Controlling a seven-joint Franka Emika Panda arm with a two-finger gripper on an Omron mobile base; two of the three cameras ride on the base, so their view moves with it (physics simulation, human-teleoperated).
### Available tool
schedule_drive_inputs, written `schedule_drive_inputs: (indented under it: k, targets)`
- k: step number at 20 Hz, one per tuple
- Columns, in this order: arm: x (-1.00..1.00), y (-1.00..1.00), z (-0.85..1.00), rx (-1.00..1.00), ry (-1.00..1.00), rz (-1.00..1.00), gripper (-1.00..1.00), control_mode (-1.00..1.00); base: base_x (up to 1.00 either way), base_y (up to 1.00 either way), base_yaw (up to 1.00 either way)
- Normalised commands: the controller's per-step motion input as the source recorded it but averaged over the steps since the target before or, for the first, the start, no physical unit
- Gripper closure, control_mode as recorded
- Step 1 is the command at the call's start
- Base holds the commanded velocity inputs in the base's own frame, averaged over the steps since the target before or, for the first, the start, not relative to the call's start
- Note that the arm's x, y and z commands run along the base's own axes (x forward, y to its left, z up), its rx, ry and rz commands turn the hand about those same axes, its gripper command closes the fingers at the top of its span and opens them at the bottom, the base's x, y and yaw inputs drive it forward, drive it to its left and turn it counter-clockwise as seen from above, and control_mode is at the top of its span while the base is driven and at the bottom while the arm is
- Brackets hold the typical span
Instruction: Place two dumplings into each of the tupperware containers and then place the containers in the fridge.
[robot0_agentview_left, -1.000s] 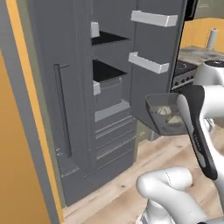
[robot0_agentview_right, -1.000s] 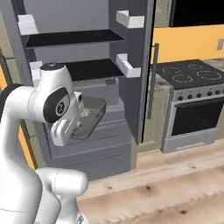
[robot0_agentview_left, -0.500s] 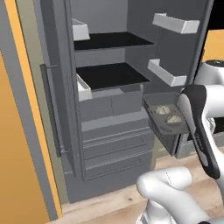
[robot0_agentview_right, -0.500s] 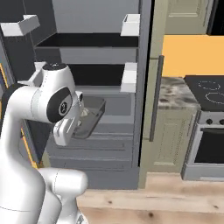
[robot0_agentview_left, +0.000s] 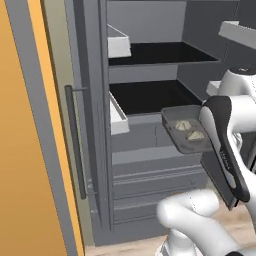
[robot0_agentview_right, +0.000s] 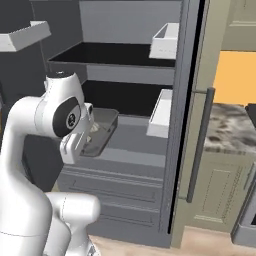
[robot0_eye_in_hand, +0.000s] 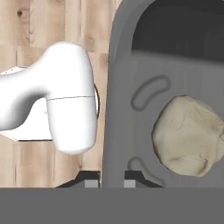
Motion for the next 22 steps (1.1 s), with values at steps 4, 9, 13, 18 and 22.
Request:
schedule_drive_inputs:
  k: [4,9,13,18,22]
  targets:
    - [0.00,0.00,0.00,0.00,0.00,0.00,1.00,1.00,0.72,-0.16,0.00]
    - [0.00,0.00,0.00,0.00,0.00,0.00,1.00,1.00,0.75,-0.23,0.00]
    - [0.00,0.00,0.00,0.00,0.00,0.00,1.00,1.00,0.68,-0.20,0.00]
    - [0.00,0.00,0.00,0.00,0.00,0.00,1.00,1.00,0.42,-0.09,0.02]
    - [0.46,0.00,-0.34,0.03,-0.13,0.02,1.00,-1.00,0.00,0.00,0.00]
